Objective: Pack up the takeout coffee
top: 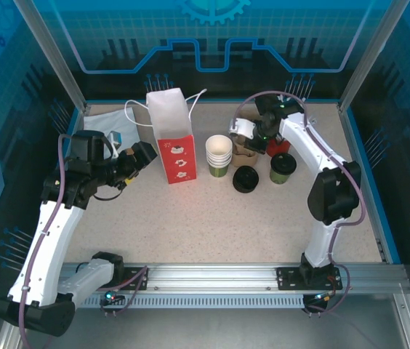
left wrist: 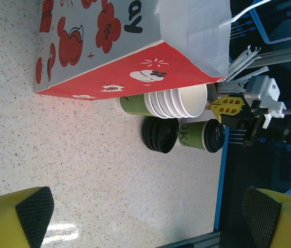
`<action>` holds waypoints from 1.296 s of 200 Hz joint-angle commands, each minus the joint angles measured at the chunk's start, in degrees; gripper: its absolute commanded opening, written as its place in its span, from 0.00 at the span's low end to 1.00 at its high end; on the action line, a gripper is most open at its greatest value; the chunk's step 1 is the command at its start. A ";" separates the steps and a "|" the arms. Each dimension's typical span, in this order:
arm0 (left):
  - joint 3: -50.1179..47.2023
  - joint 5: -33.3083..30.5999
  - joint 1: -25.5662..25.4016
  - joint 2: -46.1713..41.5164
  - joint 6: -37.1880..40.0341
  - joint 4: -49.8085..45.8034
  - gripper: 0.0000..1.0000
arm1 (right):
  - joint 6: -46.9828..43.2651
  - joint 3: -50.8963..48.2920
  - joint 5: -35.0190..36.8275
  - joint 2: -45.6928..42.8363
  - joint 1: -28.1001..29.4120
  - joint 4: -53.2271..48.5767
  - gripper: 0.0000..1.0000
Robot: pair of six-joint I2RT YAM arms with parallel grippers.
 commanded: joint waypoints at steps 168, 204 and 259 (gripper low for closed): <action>-2.37 13.29 -10.28 3.13 -22.51 18.24 0.92 | 1.75 -12.89 4.03 -27.34 3.76 7.46 0.00; -2.72 8.88 -14.70 4.38 -31.21 24.87 0.91 | 2.71 -20.84 6.62 -36.55 6.75 11.13 0.00; -0.39 5.88 -21.65 11.43 -45.27 29.49 0.91 | 3.09 -29.45 10.89 -47.15 12.30 15.42 0.00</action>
